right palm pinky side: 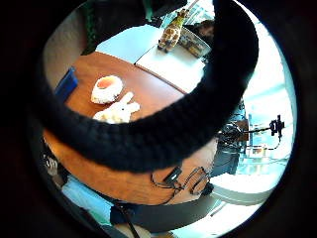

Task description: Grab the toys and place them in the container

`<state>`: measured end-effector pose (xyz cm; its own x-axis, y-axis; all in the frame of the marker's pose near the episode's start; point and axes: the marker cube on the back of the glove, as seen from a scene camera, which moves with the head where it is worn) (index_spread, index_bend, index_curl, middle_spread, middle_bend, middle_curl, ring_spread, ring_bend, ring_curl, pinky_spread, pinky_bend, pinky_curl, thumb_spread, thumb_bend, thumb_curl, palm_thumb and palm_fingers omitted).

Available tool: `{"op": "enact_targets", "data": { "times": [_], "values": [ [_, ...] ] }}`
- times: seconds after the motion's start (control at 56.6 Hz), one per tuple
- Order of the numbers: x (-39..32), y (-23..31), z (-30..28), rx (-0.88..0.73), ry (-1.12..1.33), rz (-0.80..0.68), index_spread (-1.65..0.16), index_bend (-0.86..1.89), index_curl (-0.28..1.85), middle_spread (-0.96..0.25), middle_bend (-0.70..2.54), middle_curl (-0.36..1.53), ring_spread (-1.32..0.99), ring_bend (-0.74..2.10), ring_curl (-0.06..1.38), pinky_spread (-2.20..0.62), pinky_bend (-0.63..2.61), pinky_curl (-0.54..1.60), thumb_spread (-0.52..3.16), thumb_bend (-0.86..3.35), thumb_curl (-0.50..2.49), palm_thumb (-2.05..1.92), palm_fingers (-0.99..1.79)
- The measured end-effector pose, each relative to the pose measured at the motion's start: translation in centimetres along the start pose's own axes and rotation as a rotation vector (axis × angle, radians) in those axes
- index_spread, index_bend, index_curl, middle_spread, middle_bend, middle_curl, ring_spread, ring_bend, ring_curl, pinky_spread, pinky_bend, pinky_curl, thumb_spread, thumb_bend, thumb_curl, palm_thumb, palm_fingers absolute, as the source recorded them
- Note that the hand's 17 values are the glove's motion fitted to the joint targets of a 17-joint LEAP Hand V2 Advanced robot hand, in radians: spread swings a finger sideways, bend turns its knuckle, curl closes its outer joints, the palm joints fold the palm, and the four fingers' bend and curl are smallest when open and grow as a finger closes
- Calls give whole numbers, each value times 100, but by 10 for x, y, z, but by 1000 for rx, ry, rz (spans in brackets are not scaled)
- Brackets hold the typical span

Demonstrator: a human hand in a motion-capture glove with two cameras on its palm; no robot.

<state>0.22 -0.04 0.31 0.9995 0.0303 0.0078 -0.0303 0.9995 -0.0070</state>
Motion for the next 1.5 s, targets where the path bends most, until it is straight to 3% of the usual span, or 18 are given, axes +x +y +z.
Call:
{"op": "enact_targets", "data": {
  "times": [0.212,0.512,0.583,0.653,0.689,0.724,0.759,0.901,1.113,1.307,1.501],
  "values": [
    [12,3,49,-100,23,80,-28,20,14,-4,15,8,-5,20,5,5,67,22,109,-2,6,-3,0],
    [34,19,194,-398,-4,249,-29,13,19,0,13,14,-2,17,11,5,87,31,132,-1,16,-1,-14],
    [39,19,208,-338,-58,215,-28,19,22,2,11,13,-1,16,11,3,97,33,139,4,19,7,-8],
    [40,14,203,-187,-41,175,-26,44,29,4,7,11,-1,27,13,-7,101,34,156,13,22,20,25],
    [41,12,198,-158,-25,159,-25,49,30,4,7,9,-2,32,14,-12,104,34,161,18,24,26,38],
    [40,10,194,-140,-26,153,-24,46,29,3,11,9,-4,50,17,-20,111,34,163,25,29,40,67],
    [38,8,188,-109,-39,150,-23,46,30,2,11,8,-6,58,20,-24,113,35,161,30,32,48,74],
    [5,-12,143,-7,-111,74,-19,48,39,1,12,7,-12,76,32,-33,117,41,157,39,41,67,76],
    [-121,-84,74,36,-138,-159,-17,50,45,1,14,6,-15,82,36,-37,121,43,156,43,47,75,74],
    [-238,-135,65,-1,-175,-339,-16,50,50,0,23,10,-15,78,36,-37,119,42,158,45,49,76,75],
    [-309,-156,78,-33,-185,-411,-15,48,55,0,21,14,-15,74,36,-36,118,41,159,48,50,78,76]
  ]
}}
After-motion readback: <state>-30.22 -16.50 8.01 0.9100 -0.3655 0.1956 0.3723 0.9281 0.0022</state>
